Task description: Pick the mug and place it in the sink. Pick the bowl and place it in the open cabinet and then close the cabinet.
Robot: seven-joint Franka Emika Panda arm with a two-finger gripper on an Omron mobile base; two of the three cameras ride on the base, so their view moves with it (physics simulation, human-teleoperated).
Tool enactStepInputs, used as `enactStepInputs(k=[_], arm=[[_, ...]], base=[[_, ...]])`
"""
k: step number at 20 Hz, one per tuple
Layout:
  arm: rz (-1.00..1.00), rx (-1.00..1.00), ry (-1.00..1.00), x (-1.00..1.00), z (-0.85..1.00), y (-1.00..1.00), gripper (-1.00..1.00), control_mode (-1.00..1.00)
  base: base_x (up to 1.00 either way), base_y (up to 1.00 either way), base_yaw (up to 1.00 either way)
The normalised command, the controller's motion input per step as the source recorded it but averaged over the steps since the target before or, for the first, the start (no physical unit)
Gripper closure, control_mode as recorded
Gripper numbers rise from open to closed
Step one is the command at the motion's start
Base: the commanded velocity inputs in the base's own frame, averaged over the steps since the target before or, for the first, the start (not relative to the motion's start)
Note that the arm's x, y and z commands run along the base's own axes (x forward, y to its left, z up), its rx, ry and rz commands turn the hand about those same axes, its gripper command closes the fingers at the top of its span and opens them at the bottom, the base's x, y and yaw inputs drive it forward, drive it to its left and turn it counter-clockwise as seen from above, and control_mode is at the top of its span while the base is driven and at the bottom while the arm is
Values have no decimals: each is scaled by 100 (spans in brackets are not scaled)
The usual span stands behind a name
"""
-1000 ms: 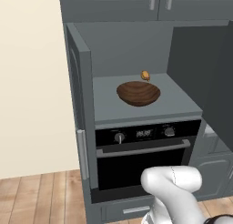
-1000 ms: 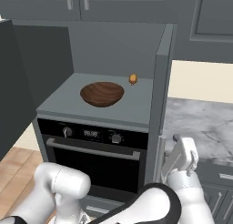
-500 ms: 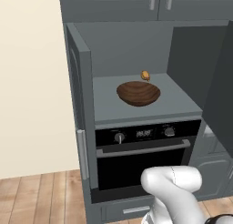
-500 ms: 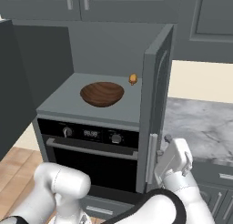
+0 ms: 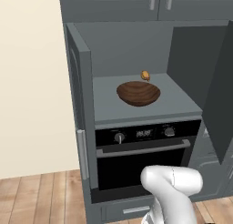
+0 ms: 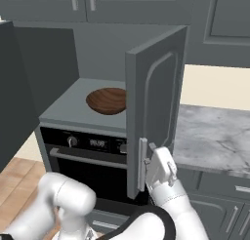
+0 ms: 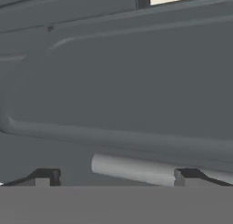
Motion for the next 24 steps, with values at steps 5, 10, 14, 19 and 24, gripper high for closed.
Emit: enactStepInputs(k=[5, 10, 14, 19, 24], arm=[[0, -4, -7, 0, 31, 62, -100, -100], [0, -4, -6, 0, 41, 39, -100, -100], [0, -5, -2, 11, 30, 46, -100, -100], [0, -2, 0, 15, 11, 56, -100, -100], [0, 0, 0, 19, 0, 71, -100, -100]], base=[[0, 0, 0], [0, 0, 0], [0, 0, 0], [0, 0, 0], [0, 0, 0]])
